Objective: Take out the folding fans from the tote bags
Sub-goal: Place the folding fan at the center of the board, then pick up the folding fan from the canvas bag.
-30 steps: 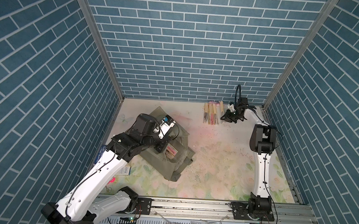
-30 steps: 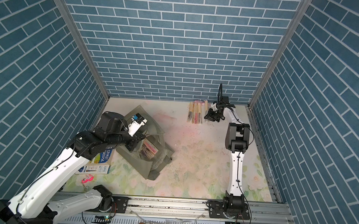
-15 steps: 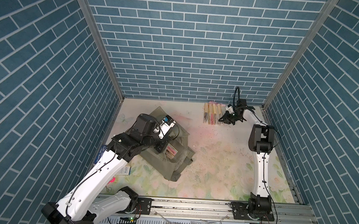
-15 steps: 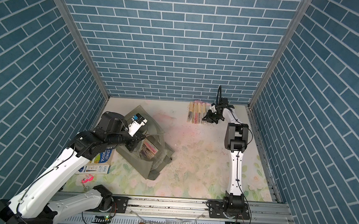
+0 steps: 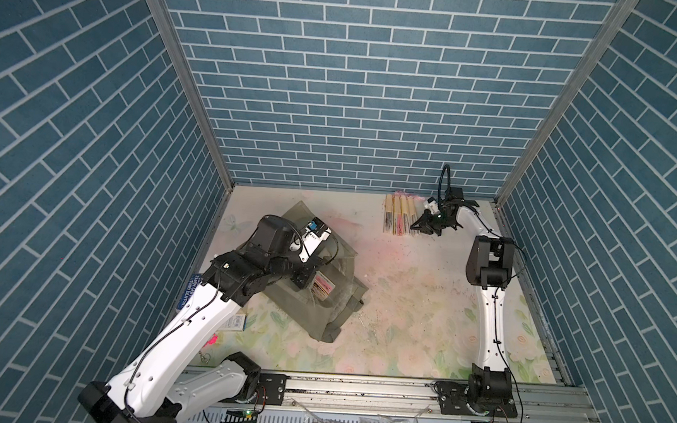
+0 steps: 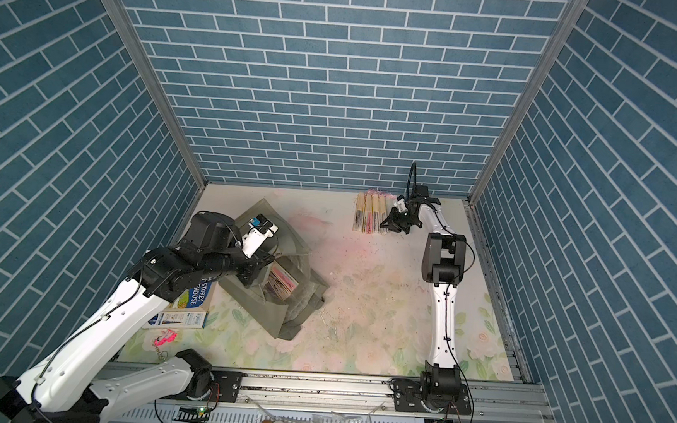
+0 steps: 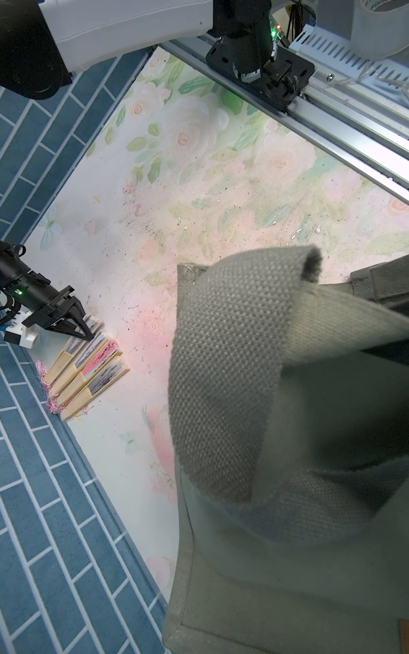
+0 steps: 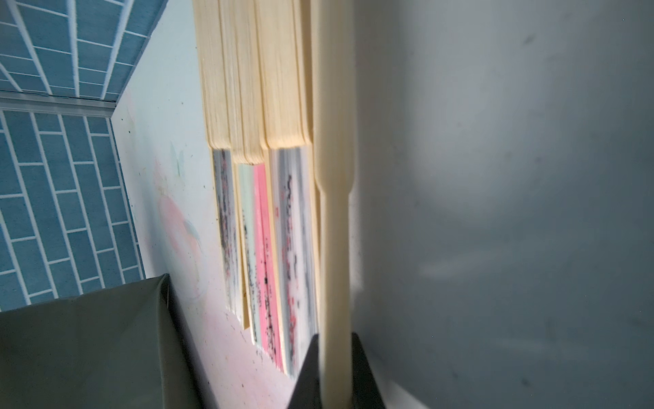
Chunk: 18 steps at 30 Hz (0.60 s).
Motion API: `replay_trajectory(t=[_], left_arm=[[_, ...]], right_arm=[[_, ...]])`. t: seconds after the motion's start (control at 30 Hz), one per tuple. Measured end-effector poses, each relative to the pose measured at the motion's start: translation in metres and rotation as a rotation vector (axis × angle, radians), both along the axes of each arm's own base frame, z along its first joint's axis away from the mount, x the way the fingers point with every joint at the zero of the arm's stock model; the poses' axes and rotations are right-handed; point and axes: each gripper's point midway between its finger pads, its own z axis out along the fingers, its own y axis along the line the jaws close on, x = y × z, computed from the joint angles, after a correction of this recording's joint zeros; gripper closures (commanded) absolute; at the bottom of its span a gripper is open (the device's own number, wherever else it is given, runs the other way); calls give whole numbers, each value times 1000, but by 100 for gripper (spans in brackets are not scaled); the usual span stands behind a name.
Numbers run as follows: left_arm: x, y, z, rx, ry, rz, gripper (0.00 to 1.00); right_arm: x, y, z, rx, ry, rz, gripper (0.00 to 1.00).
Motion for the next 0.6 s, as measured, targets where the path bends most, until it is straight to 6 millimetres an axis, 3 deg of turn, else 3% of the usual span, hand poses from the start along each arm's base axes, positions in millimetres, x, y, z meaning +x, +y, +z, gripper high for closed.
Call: replay_trajectory(t=[0.2, 0.5, 0.6], left_arm=[[0, 0, 0, 0, 0, 0, 100], [0, 0, 0, 0, 0, 0, 100], [0, 0, 0, 0, 0, 0, 100]], right_arm=[[1, 0, 4, -19, -7, 8, 66], [2, -8, 5, -77, -13, -8, 65], [-6, -14, 8, -115, -8, -21, 65]])
